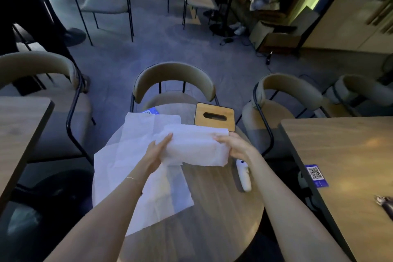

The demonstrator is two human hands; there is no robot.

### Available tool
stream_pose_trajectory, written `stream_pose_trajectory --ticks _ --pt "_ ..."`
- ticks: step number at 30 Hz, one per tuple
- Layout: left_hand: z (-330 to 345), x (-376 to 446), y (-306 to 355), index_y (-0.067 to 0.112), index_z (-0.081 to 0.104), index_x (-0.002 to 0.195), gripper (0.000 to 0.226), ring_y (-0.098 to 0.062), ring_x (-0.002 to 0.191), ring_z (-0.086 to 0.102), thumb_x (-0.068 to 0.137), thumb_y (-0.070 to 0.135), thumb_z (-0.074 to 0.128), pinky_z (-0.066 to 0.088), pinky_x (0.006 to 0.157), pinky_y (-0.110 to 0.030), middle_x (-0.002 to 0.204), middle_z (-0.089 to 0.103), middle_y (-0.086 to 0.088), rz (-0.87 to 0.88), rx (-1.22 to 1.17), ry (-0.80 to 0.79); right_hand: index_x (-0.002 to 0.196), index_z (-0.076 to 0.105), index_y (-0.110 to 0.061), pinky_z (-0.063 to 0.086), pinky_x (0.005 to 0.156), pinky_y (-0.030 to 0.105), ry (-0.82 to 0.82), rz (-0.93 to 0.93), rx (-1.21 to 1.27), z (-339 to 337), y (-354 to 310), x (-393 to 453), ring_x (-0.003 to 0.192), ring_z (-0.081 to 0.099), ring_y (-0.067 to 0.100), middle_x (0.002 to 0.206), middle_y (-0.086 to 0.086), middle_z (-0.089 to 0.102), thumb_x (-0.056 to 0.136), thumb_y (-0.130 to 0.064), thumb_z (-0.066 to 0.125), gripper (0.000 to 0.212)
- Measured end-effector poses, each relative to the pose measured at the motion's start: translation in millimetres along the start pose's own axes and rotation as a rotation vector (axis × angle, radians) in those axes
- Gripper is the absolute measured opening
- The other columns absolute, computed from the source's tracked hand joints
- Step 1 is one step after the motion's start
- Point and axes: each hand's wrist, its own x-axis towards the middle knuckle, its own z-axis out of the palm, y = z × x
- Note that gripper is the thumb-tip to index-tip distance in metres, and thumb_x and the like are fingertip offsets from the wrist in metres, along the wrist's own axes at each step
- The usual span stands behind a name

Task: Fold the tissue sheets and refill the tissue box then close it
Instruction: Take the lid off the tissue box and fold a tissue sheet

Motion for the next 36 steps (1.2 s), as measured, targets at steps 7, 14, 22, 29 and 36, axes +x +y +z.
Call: stream_pose_trajectory --ticks 7,14,22,29,36 --pt "-16 4 24 0.013 0.066 0.102 0.014 -0.024 0.095 0.061 0.09 0.018 0.061 0.051 0.084 -0.035 0.103 0.066 -0.008 0.098 0.327 -0.223 0.114 0.065 -0.001 0.052 0.086 0.036 0.106 -0.046 -0.133 -13 18 -3 0.103 0.062 0.027 0.111 0.012 0.067 0.088 -0.008 0.064 0.027" --pt "-34 9 32 0.01 0.067 0.092 0.014 -0.028 0.095 0.059 0.093 0.008 0.054 0.049 0.087 -0.035 0.101 0.064 -0.013 0.098 0.517 -0.247 0.107 0.073 -0.005 0.056 0.075 0.025 0.17 -0.082 -0.419 -16 20 -4 0.092 0.066 0.019 0.095 0.005 0.072 0.09 0.001 0.054 0.026" --pt "-33 8 48 0.0 0.066 0.094 0.041 -0.027 0.099 0.059 0.087 -0.018 0.029 0.046 0.097 -0.038 0.107 0.062 -0.011 0.087 0.583 -0.251 0.098 0.076 -0.013 0.049 0.1 0.041 0.226 -0.068 -0.244 -16 14 2 0.106 0.065 0.025 0.106 0.006 0.074 0.086 -0.029 0.061 0.025" --pt "-31 12 57 -0.007 0.062 0.117 0.048 -0.029 0.116 0.051 0.088 -0.017 0.024 0.044 0.1 -0.039 0.122 0.057 -0.011 0.133 0.543 -0.209 0.084 0.081 -0.021 0.046 0.102 0.043 0.191 -0.18 -0.182 -16 -1 1 0.103 0.064 0.025 0.091 -0.002 0.077 0.071 -0.027 0.08 0.014" --pt "-15 8 61 0.015 0.061 0.093 0.02 -0.02 0.106 0.049 0.093 0.001 0.046 0.041 0.086 -0.029 0.115 0.057 -0.007 0.363 0.401 0.068 0.085 0.077 -0.021 0.046 0.098 0.038 0.145 -0.258 -0.286 2 -35 -7 0.1 0.059 0.019 0.095 -0.003 0.07 0.083 -0.002 0.062 0.025"
